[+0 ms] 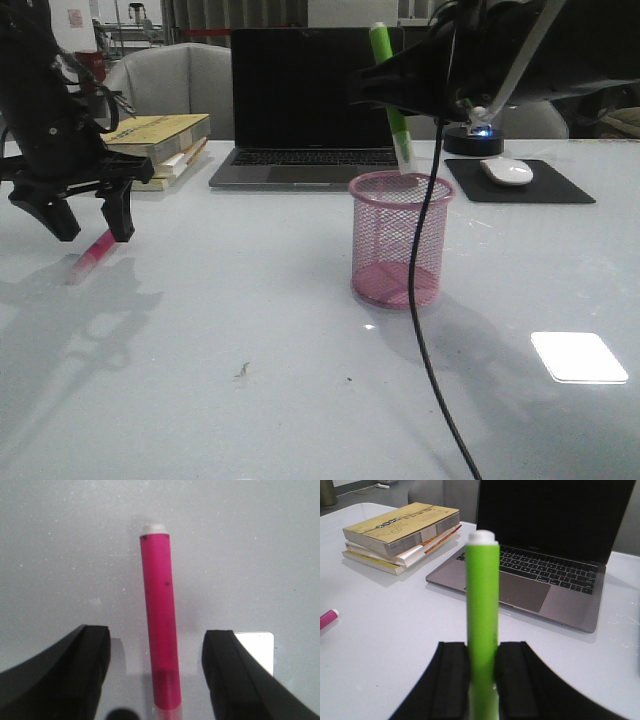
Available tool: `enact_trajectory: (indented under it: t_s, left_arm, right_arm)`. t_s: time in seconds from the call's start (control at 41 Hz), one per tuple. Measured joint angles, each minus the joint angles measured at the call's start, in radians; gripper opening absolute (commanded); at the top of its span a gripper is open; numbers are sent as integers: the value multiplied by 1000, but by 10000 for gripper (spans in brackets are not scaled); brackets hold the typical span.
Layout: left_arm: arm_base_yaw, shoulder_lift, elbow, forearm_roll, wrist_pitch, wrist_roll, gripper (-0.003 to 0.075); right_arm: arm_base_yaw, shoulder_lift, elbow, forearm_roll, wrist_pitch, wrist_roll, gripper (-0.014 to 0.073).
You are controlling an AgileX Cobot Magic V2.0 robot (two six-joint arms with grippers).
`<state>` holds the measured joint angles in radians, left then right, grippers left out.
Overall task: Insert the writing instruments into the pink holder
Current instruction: 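Lower the green marker into the pink holder and open the right gripper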
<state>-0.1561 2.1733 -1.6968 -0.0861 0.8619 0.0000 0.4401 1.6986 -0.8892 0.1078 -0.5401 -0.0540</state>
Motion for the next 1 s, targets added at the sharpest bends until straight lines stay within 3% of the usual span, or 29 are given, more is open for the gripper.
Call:
enact_trajectory:
  t_s: [0.146,0.219,0.439,0.512,0.999]
  left_arm:
    - [0,0,0,0,0,0,455]
    - [0,0,0,0,0,0,455]
    - [0,0,0,0,0,0,455]
    - [0,0,0,0,0,0,455]
    - [0,0,0,0,0,0,455]
  right_arm:
    - [0,0,0,0,0,0,66]
    - [0,0,0,-14,0,0,115]
    - [0,0,0,-57,0,0,437]
    - [2,0,0,-57,0,0,504]
    - [2,0,0,-59,-35,0,522]
